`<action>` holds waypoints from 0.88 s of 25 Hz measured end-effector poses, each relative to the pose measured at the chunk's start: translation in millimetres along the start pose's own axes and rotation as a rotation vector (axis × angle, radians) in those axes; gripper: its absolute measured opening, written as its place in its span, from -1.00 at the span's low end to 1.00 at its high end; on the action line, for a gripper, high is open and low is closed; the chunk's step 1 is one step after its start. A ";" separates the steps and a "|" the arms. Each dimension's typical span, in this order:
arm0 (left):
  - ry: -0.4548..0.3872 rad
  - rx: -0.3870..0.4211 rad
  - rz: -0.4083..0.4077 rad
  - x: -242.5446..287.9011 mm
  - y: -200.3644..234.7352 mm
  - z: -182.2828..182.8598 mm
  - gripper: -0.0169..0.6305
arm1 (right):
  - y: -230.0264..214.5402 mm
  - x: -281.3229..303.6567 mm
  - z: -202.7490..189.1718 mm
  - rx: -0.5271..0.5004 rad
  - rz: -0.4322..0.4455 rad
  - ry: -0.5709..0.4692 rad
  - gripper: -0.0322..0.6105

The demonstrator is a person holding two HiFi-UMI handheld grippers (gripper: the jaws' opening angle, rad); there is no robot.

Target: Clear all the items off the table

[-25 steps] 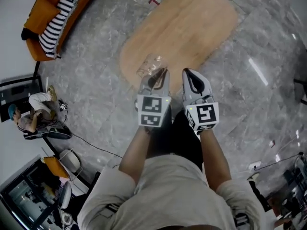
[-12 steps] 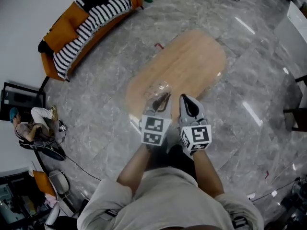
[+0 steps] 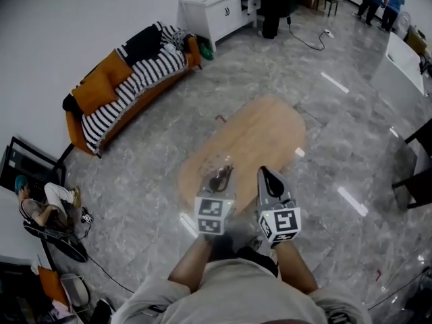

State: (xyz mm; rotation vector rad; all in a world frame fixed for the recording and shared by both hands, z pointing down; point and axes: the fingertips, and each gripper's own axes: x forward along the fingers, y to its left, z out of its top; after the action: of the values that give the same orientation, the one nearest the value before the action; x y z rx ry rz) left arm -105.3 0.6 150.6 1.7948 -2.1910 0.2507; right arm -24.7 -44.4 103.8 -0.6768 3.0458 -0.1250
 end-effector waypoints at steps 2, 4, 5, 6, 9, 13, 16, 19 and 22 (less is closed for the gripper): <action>-0.028 0.007 0.011 -5.7 -0.3 11.0 -0.77 | -2.4 -7.0 6.8 -0.012 -0.008 -0.012 -0.88; -0.051 0.023 0.016 -9.4 -4.1 21.6 -0.77 | -6.1 -13.9 13.0 -0.022 -0.016 -0.023 -0.88; -0.061 0.033 0.014 -9.9 -6.3 27.1 -0.77 | -7.2 -16.4 17.6 -0.029 -0.017 -0.036 -0.88; -0.070 0.042 0.011 -9.7 -7.8 32.9 -0.77 | -7.7 -17.6 22.8 -0.037 -0.017 -0.052 -0.88; -0.095 0.068 -0.001 -7.3 -10.8 48.0 -0.77 | -5.8 -16.2 33.5 -0.059 -0.017 -0.083 -0.88; -0.109 0.085 -0.033 -0.9 -21.7 55.1 -0.77 | -9.6 -13.9 40.3 -0.064 -0.030 -0.099 -0.88; -0.104 0.077 -0.055 4.1 -31.9 53.0 -0.77 | -18.0 -18.5 43.6 -0.063 -0.047 -0.103 -0.88; -0.104 0.081 -0.070 8.2 -37.6 52.9 -0.77 | -24.4 -22.0 43.4 -0.059 -0.058 -0.108 -0.88; -0.099 0.086 -0.085 11.4 -43.6 52.2 -0.77 | -29.3 -24.5 41.8 -0.057 -0.069 -0.107 -0.88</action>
State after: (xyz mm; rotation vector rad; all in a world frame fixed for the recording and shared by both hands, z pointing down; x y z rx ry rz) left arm -70.9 -35.6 103.0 1.9816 -2.1938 0.2450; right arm 11.4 -63.6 64.5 -0.7665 2.9347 -0.0028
